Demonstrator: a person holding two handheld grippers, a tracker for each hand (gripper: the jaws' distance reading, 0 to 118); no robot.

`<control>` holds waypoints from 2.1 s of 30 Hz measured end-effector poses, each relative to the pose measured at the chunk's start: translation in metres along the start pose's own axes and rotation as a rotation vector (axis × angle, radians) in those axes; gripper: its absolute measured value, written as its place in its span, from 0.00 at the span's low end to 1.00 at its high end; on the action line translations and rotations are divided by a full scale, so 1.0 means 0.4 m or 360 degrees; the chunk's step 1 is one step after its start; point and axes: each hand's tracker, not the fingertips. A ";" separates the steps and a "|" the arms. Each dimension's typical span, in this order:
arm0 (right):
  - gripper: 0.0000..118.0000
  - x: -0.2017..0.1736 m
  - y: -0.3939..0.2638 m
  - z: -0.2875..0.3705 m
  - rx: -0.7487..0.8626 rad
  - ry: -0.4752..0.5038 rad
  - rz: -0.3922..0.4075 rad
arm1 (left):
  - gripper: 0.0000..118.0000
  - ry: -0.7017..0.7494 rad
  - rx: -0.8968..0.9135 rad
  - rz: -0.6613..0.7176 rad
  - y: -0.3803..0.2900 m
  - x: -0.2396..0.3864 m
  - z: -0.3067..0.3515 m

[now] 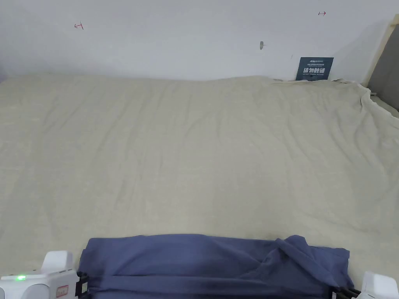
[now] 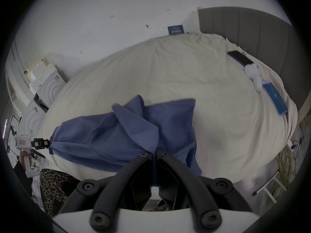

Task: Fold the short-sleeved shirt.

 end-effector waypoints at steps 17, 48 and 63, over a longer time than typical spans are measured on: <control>0.74 -0.076 0.074 0.095 0.0266 -0.0064 0.0071 | 0.92 0.0034 0.0258 -0.0005 0.049 0.012 0.091; 0.00 -0.311 0.236 0.275 0.1101 -0.0243 0.0438 | 0.00 -0.0110 0.0929 -0.0146 0.186 0.146 0.287; 0.00 -0.297 0.248 0.243 0.1007 -0.0272 0.0427 | 0.00 -0.0590 0.0227 0.0252 0.265 -0.145 0.146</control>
